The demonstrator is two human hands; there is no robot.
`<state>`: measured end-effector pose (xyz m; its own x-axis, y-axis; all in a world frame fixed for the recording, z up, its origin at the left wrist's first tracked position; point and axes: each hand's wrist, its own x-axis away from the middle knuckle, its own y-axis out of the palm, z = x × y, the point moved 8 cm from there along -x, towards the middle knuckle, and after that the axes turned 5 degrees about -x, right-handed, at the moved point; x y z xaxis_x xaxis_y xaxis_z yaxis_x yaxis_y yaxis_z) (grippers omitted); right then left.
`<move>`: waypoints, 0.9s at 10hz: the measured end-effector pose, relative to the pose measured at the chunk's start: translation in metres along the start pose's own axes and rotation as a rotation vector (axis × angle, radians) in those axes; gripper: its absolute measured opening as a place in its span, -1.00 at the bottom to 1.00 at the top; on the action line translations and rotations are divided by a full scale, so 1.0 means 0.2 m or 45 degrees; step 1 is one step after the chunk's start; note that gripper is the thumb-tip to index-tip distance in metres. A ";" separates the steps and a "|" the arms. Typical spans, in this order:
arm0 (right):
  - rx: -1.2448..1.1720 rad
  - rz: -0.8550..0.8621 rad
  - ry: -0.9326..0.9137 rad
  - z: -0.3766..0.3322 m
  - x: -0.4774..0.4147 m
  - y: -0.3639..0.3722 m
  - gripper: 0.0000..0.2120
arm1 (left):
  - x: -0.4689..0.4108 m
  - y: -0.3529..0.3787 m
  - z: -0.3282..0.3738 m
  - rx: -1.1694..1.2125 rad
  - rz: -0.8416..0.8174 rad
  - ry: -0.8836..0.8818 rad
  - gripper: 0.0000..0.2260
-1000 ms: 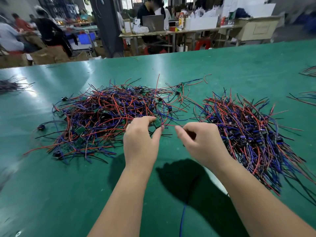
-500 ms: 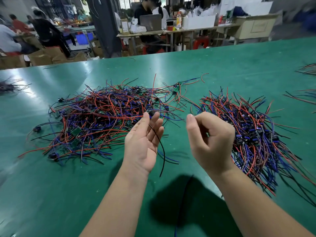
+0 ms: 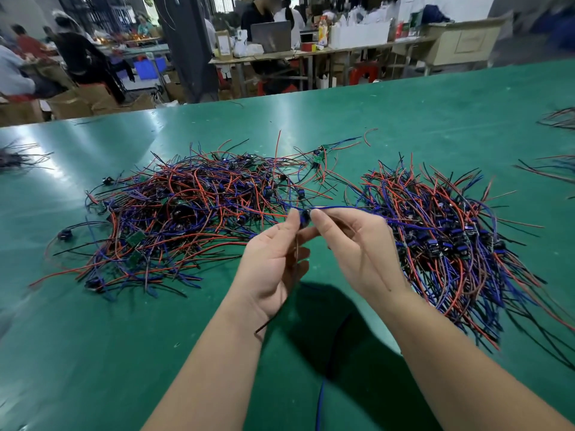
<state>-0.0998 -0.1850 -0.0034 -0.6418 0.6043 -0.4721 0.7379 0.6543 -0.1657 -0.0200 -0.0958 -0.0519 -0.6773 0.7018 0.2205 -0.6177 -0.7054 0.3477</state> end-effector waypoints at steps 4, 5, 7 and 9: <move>-1.202 0.149 0.597 0.10 -0.07 -0.05 -0.89 | 0.06 0.15 0.00 -0.154 -0.523 0.197 -0.80; -1.373 0.061 0.605 0.08 -0.07 -0.03 -0.84 | 0.09 0.16 0.01 -0.154 -0.691 0.188 -0.74; -1.263 -0.127 0.614 0.08 -0.06 -0.02 -0.88 | 0.04 0.08 -0.08 -0.328 -0.531 -0.118 -0.51; -0.657 -0.289 0.476 0.12 -0.04 0.02 -0.82 | 0.02 0.12 -0.02 -0.526 -0.392 0.123 -0.34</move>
<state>-0.0867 -0.1974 -0.0223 -0.8666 0.4824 -0.1273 0.4418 0.8606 0.2533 -0.0394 -0.1106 -0.0468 -0.4613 0.8842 0.0730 -0.8869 -0.4619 -0.0094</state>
